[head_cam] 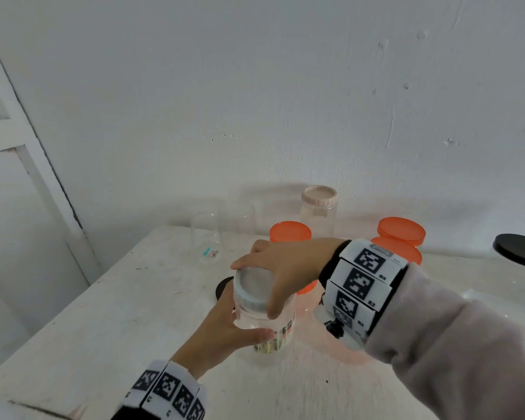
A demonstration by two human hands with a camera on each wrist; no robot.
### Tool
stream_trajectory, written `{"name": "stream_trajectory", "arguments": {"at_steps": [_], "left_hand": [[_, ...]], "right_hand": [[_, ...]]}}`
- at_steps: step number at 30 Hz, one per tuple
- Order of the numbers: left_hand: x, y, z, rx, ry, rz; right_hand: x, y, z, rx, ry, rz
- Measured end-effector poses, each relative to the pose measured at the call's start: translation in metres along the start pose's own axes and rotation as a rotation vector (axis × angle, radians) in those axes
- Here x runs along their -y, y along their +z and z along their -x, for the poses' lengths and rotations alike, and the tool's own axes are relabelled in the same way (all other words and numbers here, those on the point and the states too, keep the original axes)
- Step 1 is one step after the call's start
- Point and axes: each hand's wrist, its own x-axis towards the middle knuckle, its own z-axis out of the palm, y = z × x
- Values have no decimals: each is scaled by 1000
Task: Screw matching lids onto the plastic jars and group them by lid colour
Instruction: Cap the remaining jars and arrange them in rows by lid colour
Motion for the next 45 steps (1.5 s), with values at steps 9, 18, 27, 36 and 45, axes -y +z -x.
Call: {"name": "stream_trajectory", "arguments": {"at_steps": [9,18,27,36,45], "left_hand": [[0,-3,-2,56,-9,0],[1,0,0,70,29,40],[3,0,0,75,20,76],[2,1,1,70,16,92],[7,3,-2,59,19,101]], "right_hand": [[3,-7,-7,95,-13,56],[6,8,-10,-80,169,-10],[8,-11,-4,58,-12,18],[9,7,-7,-106,146,-4],[2,-2,-1,26,30,-44]]}}
